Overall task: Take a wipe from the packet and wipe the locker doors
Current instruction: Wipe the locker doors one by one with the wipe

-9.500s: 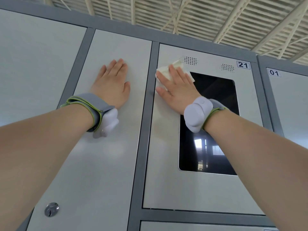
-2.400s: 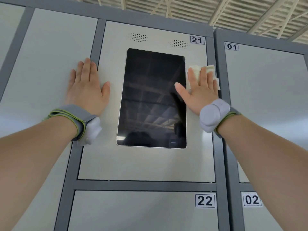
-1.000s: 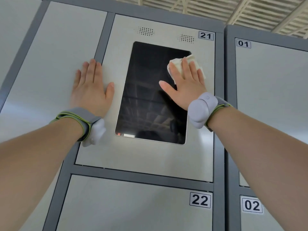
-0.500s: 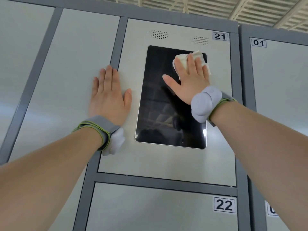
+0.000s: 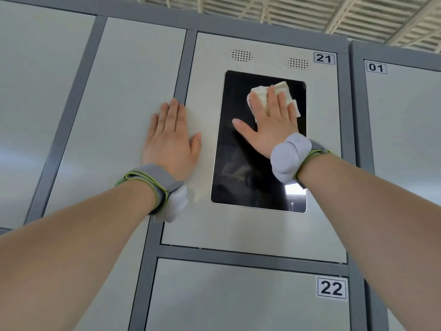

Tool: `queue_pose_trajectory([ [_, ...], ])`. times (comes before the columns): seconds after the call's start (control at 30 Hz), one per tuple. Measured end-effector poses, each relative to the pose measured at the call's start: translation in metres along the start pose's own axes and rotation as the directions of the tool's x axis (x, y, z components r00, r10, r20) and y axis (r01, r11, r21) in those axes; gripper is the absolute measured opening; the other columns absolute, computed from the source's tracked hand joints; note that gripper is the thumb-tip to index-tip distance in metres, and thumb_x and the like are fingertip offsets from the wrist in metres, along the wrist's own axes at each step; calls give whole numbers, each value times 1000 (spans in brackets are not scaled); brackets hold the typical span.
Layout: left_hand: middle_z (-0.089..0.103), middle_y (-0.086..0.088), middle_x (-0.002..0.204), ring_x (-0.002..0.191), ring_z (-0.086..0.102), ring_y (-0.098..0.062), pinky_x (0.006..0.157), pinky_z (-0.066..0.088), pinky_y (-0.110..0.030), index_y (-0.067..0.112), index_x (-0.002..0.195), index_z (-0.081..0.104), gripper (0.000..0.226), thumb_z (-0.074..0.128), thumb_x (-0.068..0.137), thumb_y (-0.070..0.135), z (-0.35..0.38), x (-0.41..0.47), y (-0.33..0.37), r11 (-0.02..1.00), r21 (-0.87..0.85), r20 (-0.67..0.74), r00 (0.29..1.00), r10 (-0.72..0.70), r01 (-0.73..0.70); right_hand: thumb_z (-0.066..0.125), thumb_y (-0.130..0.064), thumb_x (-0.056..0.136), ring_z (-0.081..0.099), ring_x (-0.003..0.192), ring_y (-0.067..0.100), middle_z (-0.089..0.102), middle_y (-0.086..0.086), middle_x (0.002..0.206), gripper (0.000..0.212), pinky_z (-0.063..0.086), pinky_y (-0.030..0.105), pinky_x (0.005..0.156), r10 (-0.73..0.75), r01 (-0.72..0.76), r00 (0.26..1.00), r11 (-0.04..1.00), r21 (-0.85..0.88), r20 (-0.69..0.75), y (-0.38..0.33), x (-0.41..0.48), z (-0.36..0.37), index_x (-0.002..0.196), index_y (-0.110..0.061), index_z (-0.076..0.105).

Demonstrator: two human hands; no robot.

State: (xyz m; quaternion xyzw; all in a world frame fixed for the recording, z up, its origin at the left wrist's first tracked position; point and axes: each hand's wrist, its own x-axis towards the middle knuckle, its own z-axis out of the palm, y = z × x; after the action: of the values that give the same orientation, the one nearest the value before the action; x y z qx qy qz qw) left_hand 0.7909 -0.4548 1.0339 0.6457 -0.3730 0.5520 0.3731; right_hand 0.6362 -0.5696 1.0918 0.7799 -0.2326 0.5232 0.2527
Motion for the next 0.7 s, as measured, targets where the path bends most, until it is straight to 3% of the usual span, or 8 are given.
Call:
queue_pose_trajectory([
  [0.23,13,-13,157,145,8,-30,117,2,-40,2,147,23,70,24,88,38,-20,5,-42,996,25,-49,995,82,-81,27,-63,91,-17,144,25,-14,5,158,71,-14,39,114,-184,186,982,982,-38,50,-15,-34,7,150,-33,3],
  [0.3,13,-13,157,145,8,-30,117,2,-42,2,147,22,71,24,87,40,-20,7,-57,998,39,-42,998,43,-41,26,-63,91,-15,144,24,-13,4,158,69,-13,37,114,-177,181,982,981,-66,69,-11,-25,2,150,-34,2],
  [0.47,13,-10,158,146,9,-28,116,0,-39,8,150,18,82,10,83,55,-10,5,-71,999,3,-46,998,39,-38,26,-64,91,-12,145,26,-11,5,158,70,-8,40,116,-5,7,999,999,-40,33,-22,0,-1,150,-32,5],
  [0.7,10,-9,158,146,6,-27,117,-2,-39,8,150,15,79,9,85,52,-8,4,-73,998,28,-42,998,55,-54,27,-63,91,-17,144,25,-15,6,158,70,-13,39,114,-143,145,988,989,-25,52,-30,-28,8,150,-33,4],
])
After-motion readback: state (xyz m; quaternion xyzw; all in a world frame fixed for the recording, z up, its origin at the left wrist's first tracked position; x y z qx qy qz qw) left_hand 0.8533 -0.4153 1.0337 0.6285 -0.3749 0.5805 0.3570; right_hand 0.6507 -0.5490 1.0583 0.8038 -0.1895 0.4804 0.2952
